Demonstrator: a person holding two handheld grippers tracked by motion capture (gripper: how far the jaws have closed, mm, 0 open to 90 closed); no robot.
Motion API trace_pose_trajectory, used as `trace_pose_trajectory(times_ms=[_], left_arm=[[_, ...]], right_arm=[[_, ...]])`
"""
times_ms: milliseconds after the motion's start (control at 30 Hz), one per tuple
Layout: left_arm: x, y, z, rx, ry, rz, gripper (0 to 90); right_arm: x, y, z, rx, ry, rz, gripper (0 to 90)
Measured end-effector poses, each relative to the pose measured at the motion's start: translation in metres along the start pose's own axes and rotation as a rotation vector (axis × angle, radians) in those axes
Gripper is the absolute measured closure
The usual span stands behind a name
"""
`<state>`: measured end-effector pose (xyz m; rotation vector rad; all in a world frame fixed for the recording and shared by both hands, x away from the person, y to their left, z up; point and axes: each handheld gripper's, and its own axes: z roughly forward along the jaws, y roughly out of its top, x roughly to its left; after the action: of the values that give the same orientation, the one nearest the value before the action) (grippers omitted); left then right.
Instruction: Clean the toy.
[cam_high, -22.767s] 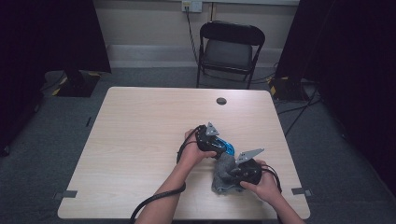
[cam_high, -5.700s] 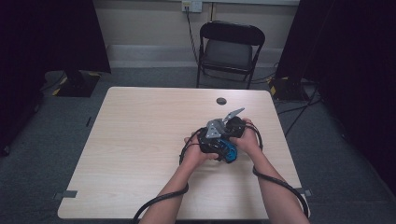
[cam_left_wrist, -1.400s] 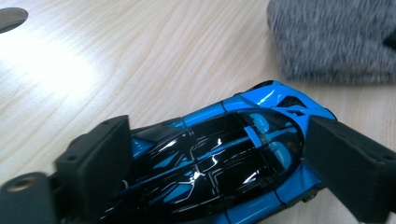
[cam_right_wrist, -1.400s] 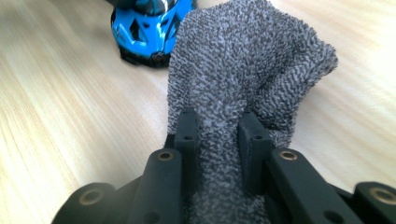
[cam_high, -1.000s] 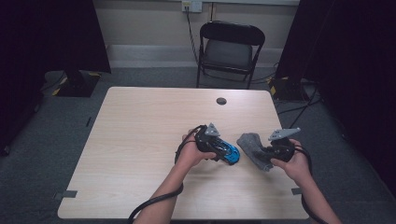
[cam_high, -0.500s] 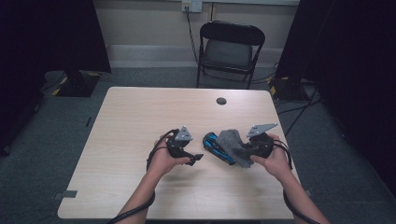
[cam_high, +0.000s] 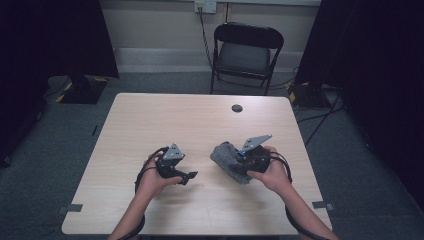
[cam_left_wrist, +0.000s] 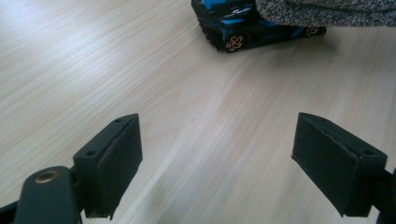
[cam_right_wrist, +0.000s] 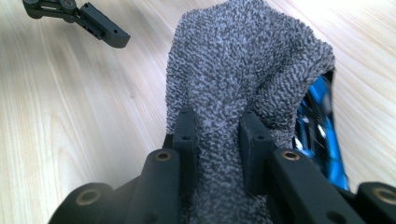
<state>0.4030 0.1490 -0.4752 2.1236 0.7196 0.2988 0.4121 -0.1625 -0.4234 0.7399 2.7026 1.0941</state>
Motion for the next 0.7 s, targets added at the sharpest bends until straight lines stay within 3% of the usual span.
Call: trace_pose_trajectory(times_ms=[200, 400, 500, 533, 700], left_arm=[[0.003, -0.012, -0.013, -0.005, 0.007, -0.02, 15.5], [0.007, -0.022, -0.024, -0.007, 0.036, -0.029, 15.5], [0.007, -0.025, -0.03, -0.018, 0.033, -0.059, 15.5], [0.007, -0.025, -0.032, -0.017, 0.041, -0.046, 15.5], [0.01, -0.029, -0.042, -0.023, 0.061, -0.055, 15.5]], right_arm=[[0.014, 0.018, 0.019, 0.014, 0.021, -0.034, 72.1], [0.024, 0.037, 0.043, 0.023, 0.03, -0.035, 71.5], [0.028, 0.043, 0.054, 0.037, 0.035, -0.042, 71.2], [0.03, 0.045, 0.059, 0.034, 0.038, -0.037, 71.1], [0.037, 0.055, 0.078, 0.047, 0.048, -0.05, 71.0]])
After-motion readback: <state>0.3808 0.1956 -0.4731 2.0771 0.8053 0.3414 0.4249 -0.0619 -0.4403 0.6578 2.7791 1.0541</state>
